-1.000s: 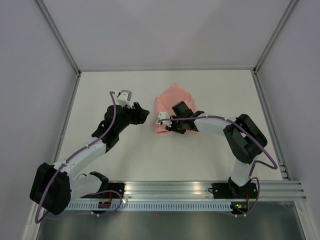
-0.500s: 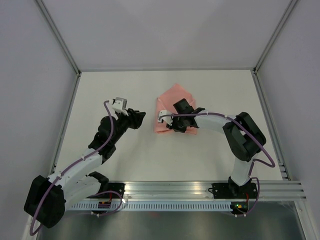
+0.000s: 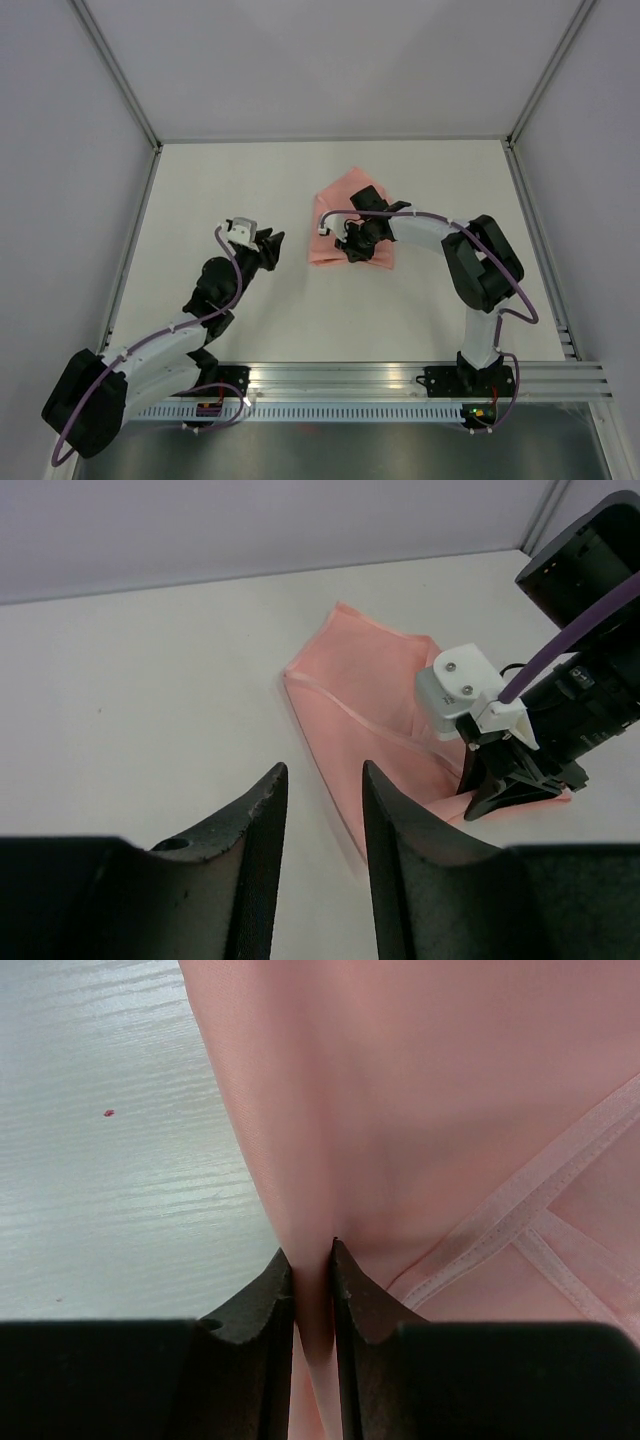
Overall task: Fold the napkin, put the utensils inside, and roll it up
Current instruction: Roll the napkin at the center of the board.
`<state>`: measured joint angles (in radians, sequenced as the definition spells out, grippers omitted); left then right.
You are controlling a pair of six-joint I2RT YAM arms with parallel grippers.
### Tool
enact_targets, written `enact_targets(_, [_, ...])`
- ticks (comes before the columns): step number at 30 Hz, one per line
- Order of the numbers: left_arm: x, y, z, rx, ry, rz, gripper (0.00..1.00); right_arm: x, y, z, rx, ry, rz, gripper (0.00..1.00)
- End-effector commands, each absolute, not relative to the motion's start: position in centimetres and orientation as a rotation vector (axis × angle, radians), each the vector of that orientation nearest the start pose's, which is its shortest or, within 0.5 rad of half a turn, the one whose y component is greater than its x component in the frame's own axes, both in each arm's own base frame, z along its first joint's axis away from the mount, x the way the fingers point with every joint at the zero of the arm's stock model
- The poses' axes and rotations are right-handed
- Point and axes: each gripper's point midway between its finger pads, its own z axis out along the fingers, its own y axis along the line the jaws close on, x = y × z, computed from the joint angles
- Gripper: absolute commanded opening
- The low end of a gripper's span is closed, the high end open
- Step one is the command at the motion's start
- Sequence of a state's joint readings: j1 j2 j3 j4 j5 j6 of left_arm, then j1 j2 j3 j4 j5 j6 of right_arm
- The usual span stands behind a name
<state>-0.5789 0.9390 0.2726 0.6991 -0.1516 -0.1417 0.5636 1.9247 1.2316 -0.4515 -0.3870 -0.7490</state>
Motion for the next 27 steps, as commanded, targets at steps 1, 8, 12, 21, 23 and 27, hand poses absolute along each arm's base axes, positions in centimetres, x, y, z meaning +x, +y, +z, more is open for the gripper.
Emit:
enact_targets(1, [29.4,-17.1,23.6,0.283,1.33,-0.419,0.42,28.8,22.5,-3.2,-1.798,2.231,0.54,0.13])
enact_targets(8, [28.5,-19.9,23.0,0.561,1.277,-0.344,0.5,28.8,22.3,-3.7,-1.807,2.263,0.584,0.12])
enact_targets(12, [28.6,-22.6,21.0,0.727,1.311,-0.296,0.5,28.9,22.1,-3.8,-1.815,2.287,0.599,0.12])
enact_targets(21, [28.7,-27.2,19.2,0.956,1.314,-0.291,0.53,29.1,22.2,-4.1,-1.812,2.335,0.685,0.11])
enact_targets(23, [28.8,-28.2,17.3,1.027,1.353,-0.291,0.54,29.0,22.0,-4.2,-1.819,2.346,0.691,0.11])
enact_targets(27, [29.2,-30.2,15.5,1.148,1.354,-0.246,0.54,29.0,21.8,-4.4,-1.826,2.358,0.701,0.11])
